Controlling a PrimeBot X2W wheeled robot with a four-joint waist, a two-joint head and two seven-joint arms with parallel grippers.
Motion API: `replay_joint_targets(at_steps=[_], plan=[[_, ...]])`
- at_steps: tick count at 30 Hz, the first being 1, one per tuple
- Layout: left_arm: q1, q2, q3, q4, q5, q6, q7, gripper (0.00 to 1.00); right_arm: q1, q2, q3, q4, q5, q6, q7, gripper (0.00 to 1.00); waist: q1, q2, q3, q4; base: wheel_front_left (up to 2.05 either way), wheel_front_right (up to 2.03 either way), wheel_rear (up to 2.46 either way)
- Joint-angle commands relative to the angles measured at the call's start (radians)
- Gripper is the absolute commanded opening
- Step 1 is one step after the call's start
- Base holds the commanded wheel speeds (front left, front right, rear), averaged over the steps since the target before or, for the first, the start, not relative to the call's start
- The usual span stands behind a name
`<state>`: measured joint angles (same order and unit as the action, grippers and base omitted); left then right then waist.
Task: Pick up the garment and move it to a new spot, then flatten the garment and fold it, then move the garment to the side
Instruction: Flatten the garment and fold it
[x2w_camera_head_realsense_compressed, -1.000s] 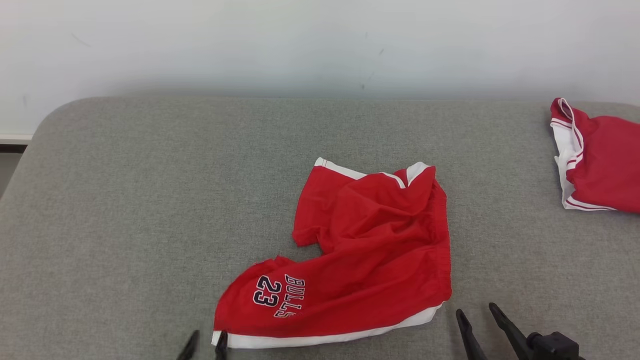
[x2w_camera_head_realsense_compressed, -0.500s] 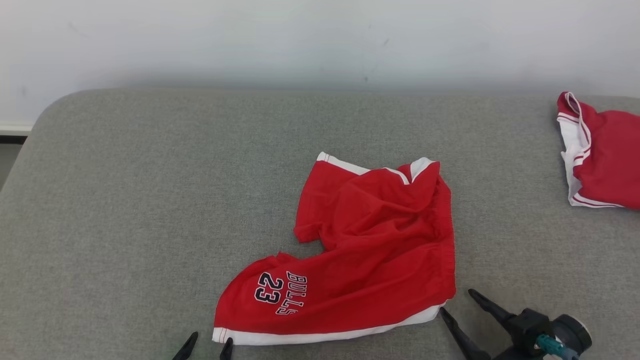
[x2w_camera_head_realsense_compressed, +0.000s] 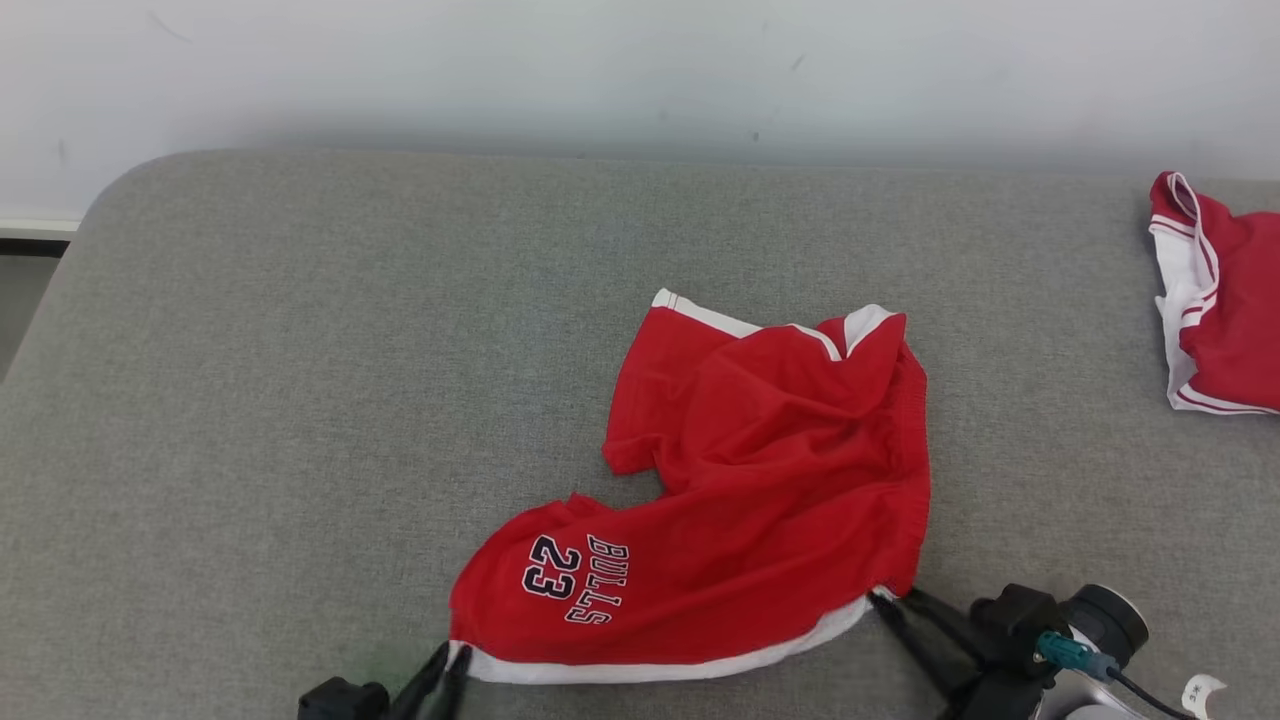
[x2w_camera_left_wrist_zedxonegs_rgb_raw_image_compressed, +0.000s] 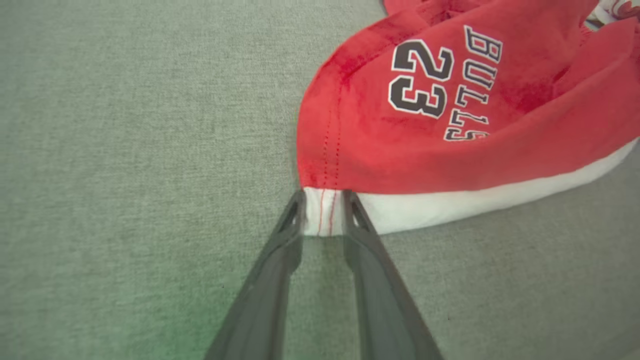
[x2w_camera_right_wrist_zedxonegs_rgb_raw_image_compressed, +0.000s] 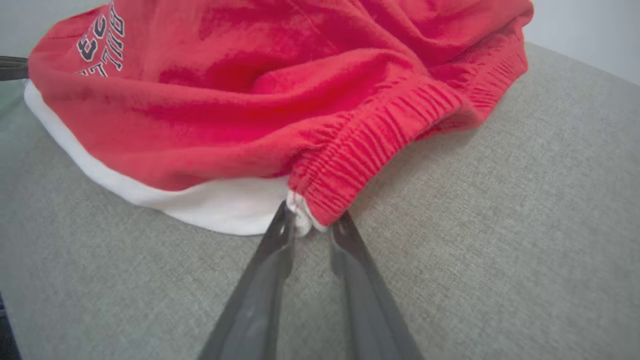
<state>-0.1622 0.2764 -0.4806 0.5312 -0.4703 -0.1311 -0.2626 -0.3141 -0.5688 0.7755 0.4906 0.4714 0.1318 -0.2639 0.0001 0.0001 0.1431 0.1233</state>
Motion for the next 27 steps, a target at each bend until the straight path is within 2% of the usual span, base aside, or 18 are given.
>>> replay_joint_targets(at_steps=[1, 6, 11, 20, 27], plan=[[-0.015, 0.003, -0.005, 0.001, -0.013, 0.002, -0.003, 0.00, -0.012, -0.004, 0.006, -0.004, 0.013, -0.003, 0.000, 0.00, -0.0001, -0.0001, -0.001, 0.002, 0.00, 0.00, 0.00], [0.011, 0.009, 0.018, -0.018, -0.023, 0.002, -0.003, 0.00, 0.023, -0.020, -0.017, -0.044, 0.019, -0.003, 0.000, 0.00, -0.0001, -0.0001, -0.018, -0.004, 0.00, 0.00, 0.00], [0.075, -0.010, 0.081, -0.072, -0.002, 0.002, -0.003, 0.00, 0.103, -0.027, -0.085, -0.134, -0.007, -0.003, 0.000, 0.00, -0.0001, -0.0001, -0.026, -0.016, 0.00, 0.00, 0.00], [0.119, -0.036, 0.126, -0.156, 0.035, 0.002, -0.003, 0.00, 0.199, 0.000, -0.174, -0.214, -0.018, -0.003, 0.000, 0.00, -0.0001, -0.0001, -0.034, -0.024, 0.00, 0.00, 0.00], [0.023, 0.010, 0.172, -0.283, 0.074, 0.002, -0.003, 0.00, 0.129, -0.018, -0.214, -0.271, 0.014, -0.003, 0.004, 0.00, -0.0001, -0.0001, -0.031, -0.036, 0.00, 0.00, 0.00]])
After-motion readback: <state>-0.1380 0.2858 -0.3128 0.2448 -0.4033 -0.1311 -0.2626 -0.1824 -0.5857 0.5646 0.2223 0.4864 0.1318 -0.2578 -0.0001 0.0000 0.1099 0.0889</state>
